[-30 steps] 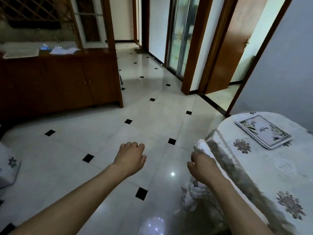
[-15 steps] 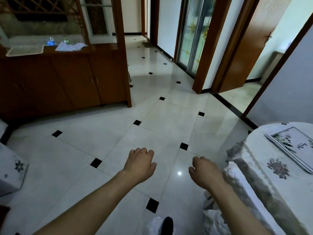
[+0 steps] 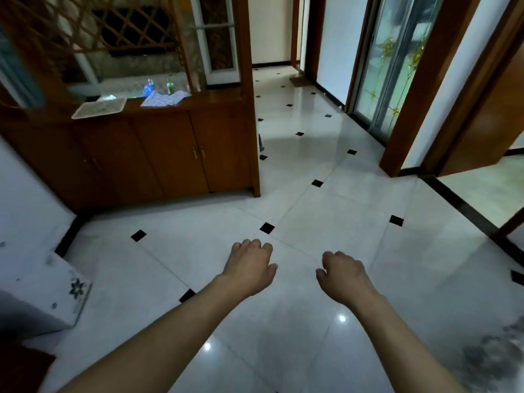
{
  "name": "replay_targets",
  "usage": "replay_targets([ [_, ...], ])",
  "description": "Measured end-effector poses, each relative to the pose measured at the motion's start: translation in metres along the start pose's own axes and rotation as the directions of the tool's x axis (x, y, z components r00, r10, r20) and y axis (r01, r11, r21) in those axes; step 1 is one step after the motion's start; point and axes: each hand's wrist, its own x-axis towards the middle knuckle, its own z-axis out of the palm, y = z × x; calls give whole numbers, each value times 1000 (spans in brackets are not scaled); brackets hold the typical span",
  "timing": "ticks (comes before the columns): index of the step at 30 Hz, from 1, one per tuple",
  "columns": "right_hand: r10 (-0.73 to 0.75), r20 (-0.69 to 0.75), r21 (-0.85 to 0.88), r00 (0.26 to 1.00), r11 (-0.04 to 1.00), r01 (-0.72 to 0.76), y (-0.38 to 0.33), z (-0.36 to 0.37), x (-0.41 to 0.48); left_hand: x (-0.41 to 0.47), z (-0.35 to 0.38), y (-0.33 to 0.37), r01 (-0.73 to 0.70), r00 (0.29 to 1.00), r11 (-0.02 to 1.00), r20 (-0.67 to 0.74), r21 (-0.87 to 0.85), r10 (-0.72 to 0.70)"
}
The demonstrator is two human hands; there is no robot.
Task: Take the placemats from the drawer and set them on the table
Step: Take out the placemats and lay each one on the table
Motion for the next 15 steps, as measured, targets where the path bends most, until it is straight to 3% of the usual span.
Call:
replay_targets([
  [4,63,2,18,998,998,-63,26,-6,56,71,5,-9,-19,1000,1000,20,-19,19],
  [8,246,14,50,969,968,-246,73,-8,103,162,17,-6,-127,991,992,50,-14,128],
  [15,632,-31,125,775,771,-624,165,-29,125,328,11,58,-454,888,891,71,-22,455],
])
